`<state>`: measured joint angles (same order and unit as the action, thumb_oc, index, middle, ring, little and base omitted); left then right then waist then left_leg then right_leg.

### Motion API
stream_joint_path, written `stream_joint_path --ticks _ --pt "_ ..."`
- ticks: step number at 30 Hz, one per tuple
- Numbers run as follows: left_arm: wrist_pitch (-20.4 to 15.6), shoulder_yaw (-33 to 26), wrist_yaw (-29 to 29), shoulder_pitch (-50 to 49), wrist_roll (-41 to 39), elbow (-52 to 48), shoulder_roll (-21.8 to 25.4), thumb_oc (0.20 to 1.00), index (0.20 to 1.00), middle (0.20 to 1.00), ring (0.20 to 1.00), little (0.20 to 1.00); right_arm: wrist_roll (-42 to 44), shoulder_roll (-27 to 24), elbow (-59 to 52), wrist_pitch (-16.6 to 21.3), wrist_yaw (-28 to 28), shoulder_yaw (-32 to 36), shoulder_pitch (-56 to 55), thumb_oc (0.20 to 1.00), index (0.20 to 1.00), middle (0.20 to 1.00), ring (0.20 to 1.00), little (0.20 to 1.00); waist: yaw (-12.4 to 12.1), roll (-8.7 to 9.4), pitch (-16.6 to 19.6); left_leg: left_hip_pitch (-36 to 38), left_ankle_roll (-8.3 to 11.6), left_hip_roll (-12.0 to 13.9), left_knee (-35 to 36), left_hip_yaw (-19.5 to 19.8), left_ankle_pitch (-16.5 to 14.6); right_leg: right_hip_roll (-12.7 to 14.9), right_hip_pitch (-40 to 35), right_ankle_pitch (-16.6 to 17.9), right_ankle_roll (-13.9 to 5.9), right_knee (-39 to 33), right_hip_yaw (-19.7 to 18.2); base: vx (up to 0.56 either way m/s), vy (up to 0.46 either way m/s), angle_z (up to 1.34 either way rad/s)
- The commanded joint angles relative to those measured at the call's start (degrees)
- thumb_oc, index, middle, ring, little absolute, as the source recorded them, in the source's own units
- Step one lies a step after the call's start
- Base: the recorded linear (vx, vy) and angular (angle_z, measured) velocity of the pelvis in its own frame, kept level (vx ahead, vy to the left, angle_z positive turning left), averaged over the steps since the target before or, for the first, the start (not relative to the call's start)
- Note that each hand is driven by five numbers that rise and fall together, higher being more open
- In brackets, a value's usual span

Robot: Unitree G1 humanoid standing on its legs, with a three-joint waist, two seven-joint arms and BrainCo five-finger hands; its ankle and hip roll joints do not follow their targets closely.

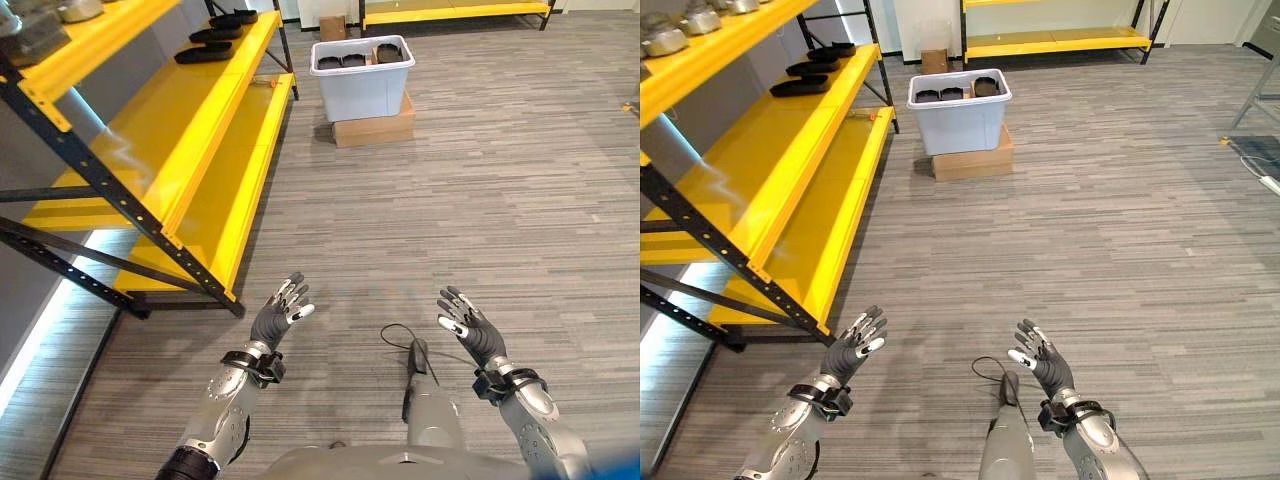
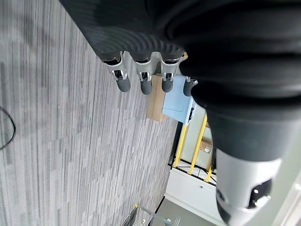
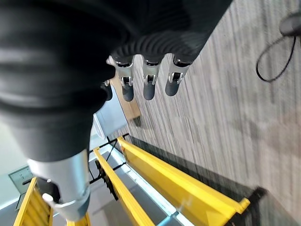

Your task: Move parts from the plastic box to the shelf.

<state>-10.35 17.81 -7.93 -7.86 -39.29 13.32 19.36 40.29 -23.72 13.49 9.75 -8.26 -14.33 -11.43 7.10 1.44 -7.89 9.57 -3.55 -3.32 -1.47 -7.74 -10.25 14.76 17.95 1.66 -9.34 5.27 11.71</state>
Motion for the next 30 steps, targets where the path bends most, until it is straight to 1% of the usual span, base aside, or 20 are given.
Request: stream_joint_path --ticks 1,5,6,9,10,11,12,13,14,15,16,17,18,20,21,22,23,24,27,30 --pt "-3.9 -0.1 1.1 4.0 -0.3 -1.7 0.0 1.0 1.0 1.0 1.0 1.0 1.8 -0.9 -2.7 3.8 0.9 0.3 3.5 1.0 1.0 1.0 1.0 1.0 2.4 -1.82 3.3 6.8 4.12 4.3 0.0 1.0 -4.8 -4.3 -2.8 9.6 0.93 -4.0 -1.7 0.21 -0.141 0.35" --pt "-4.3 0.6 1.4 5.0 -1.4 -2.4 -0.6 1.0 1.0 1.0 1.0 1.0 1.6 -2.0 -3.3 4.3 1.5 1.3 4.1 1.0 1.0 1.0 1.0 1.0 3.2 -3.62 3.6 5.7 6.01 7.1 -2.3 1.2 -1.7 -6.2 -2.1 6.9 2.48 -1.6 -0.2 0.26 -0.182 0.46" --pt "-4.7 0.9 2.0 6.4 -1.6 -2.4 -0.5 1.0 1.0 1.0 1.0 1.0 1.5 -2.4 -2.8 4.9 2.0 1.6 5.4 1.0 1.0 1.0 1.0 1.0 3.1 -4.5 3.4 4.6 7.43 8.7 -5.0 1.5 1.7 -8.5 -1.8 5.1 3.6 -0.4 -0.6 0.29 -0.244 -0.04" --pt "-5.1 1.0 2.6 7.0 -1.7 -2.2 -0.9 1.0 1.0 1.0 1.0 1.0 1.7 -2.4 -2.6 5.2 2.3 1.3 6.3 1.0 1.0 1.0 1.0 1.0 3.1 -4.57 3.3 3.4 8.27 9.4 -8.8 1.6 4.9 -10.3 -2.6 3.7 5.14 -0.2 -1.1 0.16 -0.144 -0.15" --pt "-5.1 0.7 2.9 7.0 -1.8 -2.2 -1.0 1.0 1.0 1.0 1.0 1.0 1.4 -2.4 -2.1 5.4 2.5 1.2 6.7 1.0 1.0 1.0 1.0 1.0 2.9 -4.49 3.2 1.5 8.95 10.4 -13.7 1.6 8.7 -11.3 -3.5 2.5 6.14 -0.1 -1.0 0.26 -0.284 -0.25" --pt "-4.9 0.2 3.5 7.2 -2.1 -2.6 -0.9 1.0 1.0 1.0 1.0 1.0 1.7 -2.7 -2.4 5.5 2.8 1.3 7.0 1.0 1.0 1.0 1.0 1.0 1.8 -3.48 2.0 -3.9 9.42 11.1 -25.5 2.3 13.0 -12.0 -6.3 0.9 7.84 -0.4 -1.1 0.19 -0.234 -0.26" --pt "-4.9 0.2 3.5 7.2 -2.1 -2.6 -0.9 1.0 1.0 1.0 1.0 1.0 1.7 -2.7 -2.4 5.5 2.8 1.3 7.0 1.0 1.0 1.0 1.0 1.0 1.9 -3.3 2.2 -4.1 9.37 10.9 -25.4 2.4 13.2 -11.8 -6.2 1.0 7.82 -0.5 -1.1 0.22 -0.276 -0.26" --pt "-4.7 0.1 3.7 7.1 -2.1 -2.8 -0.9 1.0 1.0 1.0 1.0 1.0 1.2 -3.0 -2.2 5.6 3.3 1.5 6.8 1.0 1.0 1.0 1.0 1.0 0.9 -1.77 0.8 -7.4 8.62 11.5 -31.0 1.7 14.6 -12.1 -9.6 -0.5 9.06 -1.5 -1.6 0.1 -0.128 -0.25" --pt "-4.7 0.1 3.7 7.1 -2.1 -2.8 -0.9 1.0 1.0 1.0 1.0 1.0 1.2 -3.0 -2.2 5.6 3.3 1.5 6.8 1.0 1.0 1.0 1.0 1.0 0.8 -1.83 0.7 -7.4 8.64 11.6 -31.2 1.7 14.4 -12.2 -9.7 -0.5 9.07 -1.5 -1.6 0.18 -0.161 -0.32" --pt "-4.6 0.2 3.8 7.0 -2.2 -2.9 -1.0 1.0 1.0 1.0 1.0 1.0 1.1 -3.2 -2.1 5.8 3.7 1.9 6.6 1.0 1.0 1.0 1.0 1.0 0.1 -1.3 0.0 -10.2 8.02 11.4 -31.2 0.6 12.4 -11.9 -11.3 -1.1 9.06 -2.2 -1.9 0.09 -0.038 -0.17" --pt "-4.6 0.3 4.0 7.1 -2.1 -2.7 -1.2 1.0 1.0 1.0 1.0 1.0 1.2 -3.3 -2.1 5.9 4.3 2.0 6.8 1.0 1.0 1.0 1.0 1.0 -0.7 -0.48 -0.7 -13.7 7.38 9.6 -31.9 0.8 10.5 -11.3 -12.6 -1.0 8.83 -2.9 -2.5 0.2 -0.04 -0.06" --pt "-4.7 0.2 4.3 7.3 -2.0 -2.1 -1.4 1.0 1.0 1.0 1.0 1.0 1.3 -3.2 -2.0 6.4 4.8 2.5 7.1 1.0 1.0 1.0 1.0 1.0 -2.1 0.61 -1.5 -19.9 6.09 7.2 -29.5 0.7 6.7 -10.7 -14.7 -1.4 8.27 -4.0 -3.3 0.13 -0.005 0.16" --pt "-4.7 0.2 4.3 7.4 -2.0 -2.0 -1.4 1.0 1.0 1.0 1.0 1.0 1.3 -3.2 -2.0 6.4 4.8 2.5 7.1 1.0 1.0 1.0 1.0 1.0 -2.0 0.74 -1.3 -20.0 6.02 7.0 -29.3 0.7 6.9 -10.5 -14.5 -1.3 8.23 -4.0 -3.3 0.18 0.017 -0.05" --pt "-4.8 0.3 4.2 6.8 -1.9 -2.0 -1.4 1.0 1.0 1.0 1.0 1.0 1.1 -3.2 -1.6 6.7 4.7 2.8 6.8 1.0 1.0 1.0 1.0 1.0 -2.8 1.14 -1.6 -22.5 5.51 7.9 -20.9 0.2 6.7 -10.3 -16.4 -1.7 7.52 -4.6 -4.0 0.19 0.068 -0.24" --pt "-4.8 0.3 4.1 6.7 -1.7 -1.7 -1.3 1.0 1.0 1.0 1.0 1.0 1.0 -3.1 -1.3 6.7 4.7 2.7 6.6 1.0 1.0 1.0 1.0 1.0 -3.1 0.82 -1.4 -23.3 5.84 8.7 -15.3 0.2 9.4 -10.7 -17.0 -1.9 7.43 -4.9 -4.2 0.16 0.067 -0.08" --pt "-4.9 0.3 4.1 6.7 -1.7 -1.7 -1.3 1.0 1.0 1.0 1.0 1.0 1.0 -3.1 -1.3 6.7 4.6 2.7 6.6 1.0 1.0 1.0 1.0 1.0 -3.1 0.95 -1.4 -22.8 5.87 8.5 -14.6 0.1 9.7 -10.5 -17.2 -1.9 7.42 -5.0 -4.2 0.28 0.12 -0.02" --pt "-5.2 0.0 4.1 6.3 -1.3 -1.5 -1.2 1.0 1.0 1.0 1.0 1.0 0.3 -3.2 -0.8 6.8 4.6 2.6 6.3 1.0 1.0 1.0 1.0 1.0 -4.7 -0.01 -1.7 -23.8 7.77 9.3 -3.1 1.8 17.6 -12.0 -20.5 -2.6 7.11 -6.4 -4.9 0.31 0.117 -0.07" --pt "-5.3 -0.4 4.1 6.3 -1.1 -1.6 -1.0 1.0 1.0 1.0 1.0 1.0 -0.1 -3.2 -0.5 6.9 4.6 2.3 6.4 1.0 1.0 1.0 1.0 1.0 -5.4 -0.25 -1.8 -24.3 8.14 9.1 0.8 2.9 19.4 -12.6 -21.8 -3.3 7.1 -6.8 -5.3 0.4 0.156 -0.19" --pt "-5.5 -1.1 3.7 5.2 -1.2 -2.4 -1.2 1.0 1.0 1.0 1.0 1.0 -1.0 -2.6 -0.4 6.7 3.9 2.1 6.1 1.0 1.0 1.0 1.0 1.0 -6.2 -0.96 -0.5 -22.3 7.93 9.1 4.7 2.5 21.2 -13.2 -26.2 -5.9 6.51 -7.8 -6.7 0.33 0.158 -0.55" --pt "-5.7 -1.2 4.0 5.5 -1.2 -2.5 -1.4 1.0 1.0 1.0 1.0 1.0 -1.0 -1.5 0.2 6.6 4.2 1.8 6.7 1.0 1.0 1.0 1.0 1.0 -6.4 -0.47 0.5 -21.7 7.12 8.1 3.4 1.8 20.3 -11.9 -27.2 -6.9 6.19 -7.4 -6.9 0.24 0.149 -0.35"
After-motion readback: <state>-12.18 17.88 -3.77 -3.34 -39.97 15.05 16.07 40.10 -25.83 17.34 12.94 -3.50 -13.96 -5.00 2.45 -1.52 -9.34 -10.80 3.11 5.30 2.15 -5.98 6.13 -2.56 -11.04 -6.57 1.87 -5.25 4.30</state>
